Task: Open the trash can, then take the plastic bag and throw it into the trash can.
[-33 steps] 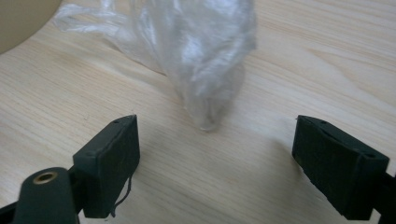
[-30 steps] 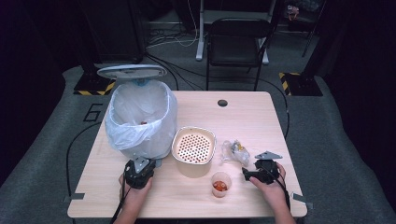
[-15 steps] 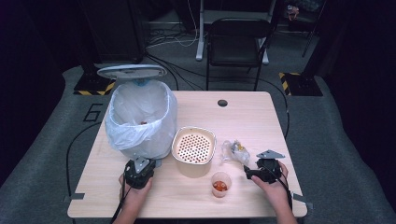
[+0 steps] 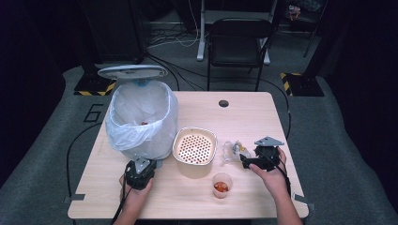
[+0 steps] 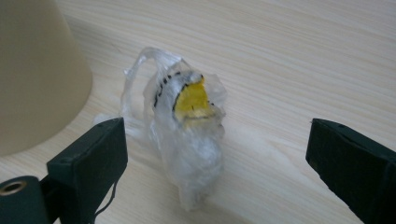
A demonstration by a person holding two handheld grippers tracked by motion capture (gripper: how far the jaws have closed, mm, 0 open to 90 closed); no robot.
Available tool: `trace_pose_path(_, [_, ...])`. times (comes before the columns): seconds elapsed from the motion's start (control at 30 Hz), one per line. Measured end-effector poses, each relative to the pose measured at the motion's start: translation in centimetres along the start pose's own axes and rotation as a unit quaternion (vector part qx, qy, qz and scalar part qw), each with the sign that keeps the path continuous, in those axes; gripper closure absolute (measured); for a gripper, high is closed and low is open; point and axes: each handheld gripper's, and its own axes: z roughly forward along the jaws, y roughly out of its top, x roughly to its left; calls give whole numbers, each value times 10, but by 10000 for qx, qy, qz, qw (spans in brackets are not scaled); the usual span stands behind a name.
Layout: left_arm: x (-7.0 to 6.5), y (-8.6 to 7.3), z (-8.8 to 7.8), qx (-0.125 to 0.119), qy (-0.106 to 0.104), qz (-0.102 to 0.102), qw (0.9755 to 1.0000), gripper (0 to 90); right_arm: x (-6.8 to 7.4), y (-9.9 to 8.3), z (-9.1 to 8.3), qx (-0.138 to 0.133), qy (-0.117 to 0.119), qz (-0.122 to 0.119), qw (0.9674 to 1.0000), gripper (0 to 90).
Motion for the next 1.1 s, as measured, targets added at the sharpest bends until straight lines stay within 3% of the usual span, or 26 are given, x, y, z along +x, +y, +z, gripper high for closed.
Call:
trace_pose_path(0.1, [0,0,-1,40,-3,38,10000,750,1,4,5,-3,72,12,10000,69])
trace_pose_path(0.13, [0,0,0,31,2,43,10000,750,2,7,11,15,153,58,9999,121])
trace_pose_path(0.3, [-1,0,0,6,21,20,10000,751,8,8,25,59,134,46,9999,143])
trace_pose_path(0.53, [0,0,0,41,23,66,10000,751,19,-6,43,246,-124,-313,9991,209])
trace_pose_path(0.63, [0,0,-1,47,19,73,10000,753,20,-7,45,303,-88,-368,9988,225])
trace_pose_path(0.67, [0,0,-1,50,0,63,10000,754,21,-8,48,337,-7,-397,9986,272])
trace_pose_path(0.83, [0,0,0,33,-3,50,10000,754,22,-10,54,434,82,-326,9985,336])
trace_pose_path(0.97, [0,0,-1,42,-9,48,10000,754,22,-10,56,416,162,-308,9985,478])
trace_pose_path(1.1, [0,0,0,32,-1,51,10000,754,22,-10,54,451,215,-345,9982,561])
